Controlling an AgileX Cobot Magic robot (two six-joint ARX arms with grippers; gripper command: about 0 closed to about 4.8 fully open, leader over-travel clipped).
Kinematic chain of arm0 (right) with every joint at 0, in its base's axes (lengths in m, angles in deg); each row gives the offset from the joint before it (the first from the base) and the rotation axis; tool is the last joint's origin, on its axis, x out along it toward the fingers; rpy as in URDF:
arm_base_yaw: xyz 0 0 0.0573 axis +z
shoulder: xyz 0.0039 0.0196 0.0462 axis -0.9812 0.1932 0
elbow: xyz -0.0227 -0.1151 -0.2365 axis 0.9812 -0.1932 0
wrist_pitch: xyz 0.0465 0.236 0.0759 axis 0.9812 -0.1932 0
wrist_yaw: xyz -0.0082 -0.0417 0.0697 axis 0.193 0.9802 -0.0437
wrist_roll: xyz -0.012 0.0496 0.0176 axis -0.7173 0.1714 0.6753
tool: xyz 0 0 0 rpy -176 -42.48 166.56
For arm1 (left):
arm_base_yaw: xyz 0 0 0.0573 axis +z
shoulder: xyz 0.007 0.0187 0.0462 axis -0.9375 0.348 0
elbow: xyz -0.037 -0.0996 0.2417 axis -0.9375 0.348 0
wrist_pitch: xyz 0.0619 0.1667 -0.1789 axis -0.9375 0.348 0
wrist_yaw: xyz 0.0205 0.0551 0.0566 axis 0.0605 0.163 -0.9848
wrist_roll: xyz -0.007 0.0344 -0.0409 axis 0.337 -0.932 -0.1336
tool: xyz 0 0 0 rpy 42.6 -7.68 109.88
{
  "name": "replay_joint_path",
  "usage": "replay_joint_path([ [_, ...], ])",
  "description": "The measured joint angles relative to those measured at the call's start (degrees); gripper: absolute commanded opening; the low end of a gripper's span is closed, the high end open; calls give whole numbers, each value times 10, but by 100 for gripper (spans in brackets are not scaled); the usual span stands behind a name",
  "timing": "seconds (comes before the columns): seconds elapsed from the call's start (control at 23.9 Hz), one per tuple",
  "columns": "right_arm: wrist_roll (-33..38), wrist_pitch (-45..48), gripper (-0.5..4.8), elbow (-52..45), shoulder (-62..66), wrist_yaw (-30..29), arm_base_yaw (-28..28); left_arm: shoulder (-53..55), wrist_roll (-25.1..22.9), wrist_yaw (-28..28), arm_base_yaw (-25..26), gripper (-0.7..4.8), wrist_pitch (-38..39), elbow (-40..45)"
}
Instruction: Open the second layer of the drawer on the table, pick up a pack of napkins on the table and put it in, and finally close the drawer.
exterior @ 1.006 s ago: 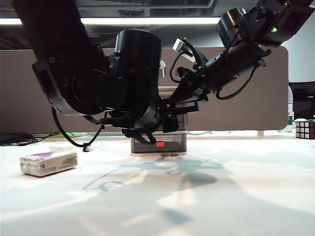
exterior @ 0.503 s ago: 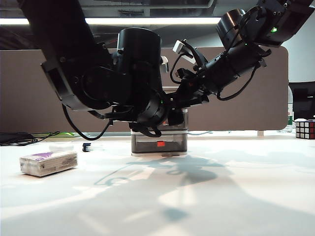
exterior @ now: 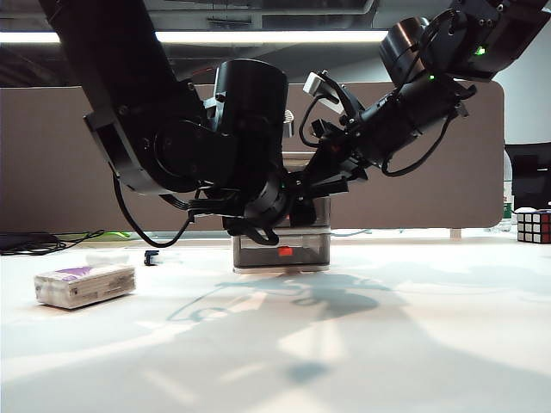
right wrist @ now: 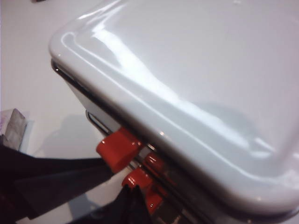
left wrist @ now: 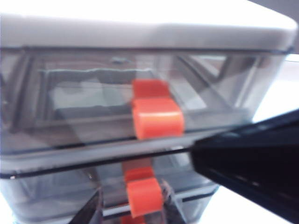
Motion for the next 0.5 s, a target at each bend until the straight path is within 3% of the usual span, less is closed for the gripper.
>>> replay_joint_path([
  [0.5,0,-3,-5,0,0,0,-1,15,22,24,16,152,-7,-12],
])
